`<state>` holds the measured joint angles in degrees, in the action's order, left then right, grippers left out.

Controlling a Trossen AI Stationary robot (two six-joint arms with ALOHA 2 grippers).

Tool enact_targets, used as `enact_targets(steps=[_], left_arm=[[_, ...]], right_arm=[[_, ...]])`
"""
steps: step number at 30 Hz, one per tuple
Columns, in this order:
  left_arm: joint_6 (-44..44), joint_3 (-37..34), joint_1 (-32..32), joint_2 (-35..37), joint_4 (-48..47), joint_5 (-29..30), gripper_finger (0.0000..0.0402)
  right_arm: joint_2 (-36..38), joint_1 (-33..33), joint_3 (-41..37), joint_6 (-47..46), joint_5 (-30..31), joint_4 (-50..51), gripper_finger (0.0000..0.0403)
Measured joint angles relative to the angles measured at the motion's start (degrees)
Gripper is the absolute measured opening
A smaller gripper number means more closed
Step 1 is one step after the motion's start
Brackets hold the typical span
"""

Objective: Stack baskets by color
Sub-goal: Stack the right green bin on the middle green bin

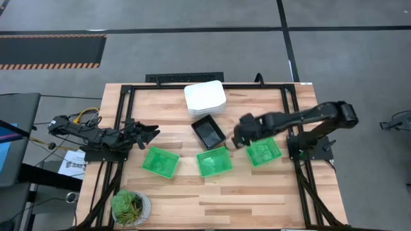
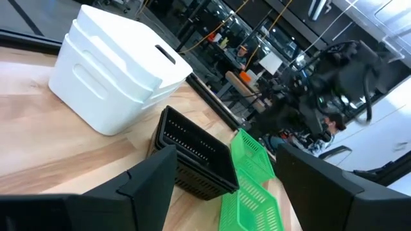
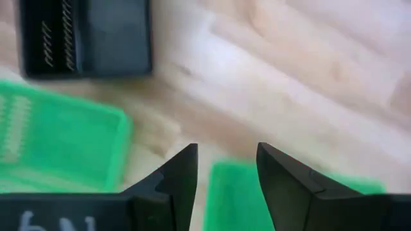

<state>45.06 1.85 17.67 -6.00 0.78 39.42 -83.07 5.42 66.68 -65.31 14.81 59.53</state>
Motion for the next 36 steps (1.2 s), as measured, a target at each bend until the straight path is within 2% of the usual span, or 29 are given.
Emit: enact_targets(steps=[10, 15, 21, 23, 25, 29, 36], left_arm=[[-0.11, 0.00, 0.00, -0.01, 0.00, 0.00, 0.0256], [-1.06, 0.00, 0.00, 0.00, 0.00, 0.04, 0.0256], [-1.20, 0.00, 0.00, 0.00, 0.00, 0.37, 0.0256], [-1.20, 0.00, 0.02, -0.02, -0.02, 0.39, 0.0256], [-1.20, 0.00, 0.00, 0.00, -0.01, 0.42, 0.0256], [-1.18, 0.00, 0.00, 0.00, -0.02, 0.44, 0.0256], [-1.16, 0.00, 0.01, 0.00, -0.02, 0.46, 0.0256]], right_arm=[[-5.48, 16.08, -4.76, -23.09, 0.44, -0.85, 0.0175], [-9.18, 18.57, -4.84, -25.33, 0.12, -2.77, 0.0178], [-13.79, 17.72, -4.86, -24.79, 0.01, -2.84, 0.0168], [-14.78, 17.11, -4.92, -24.65, -0.57, -3.06, 0.0153], [-15.15, 16.47, -4.92, -24.29, -0.96, -3.41, 0.0121], [-15.53, 15.81, -4.90, -23.06, -0.96, -3.21, 0.0024], [-14.15, 14.94, -4.52, -21.22, -0.52, -3.15, 0.0009]])
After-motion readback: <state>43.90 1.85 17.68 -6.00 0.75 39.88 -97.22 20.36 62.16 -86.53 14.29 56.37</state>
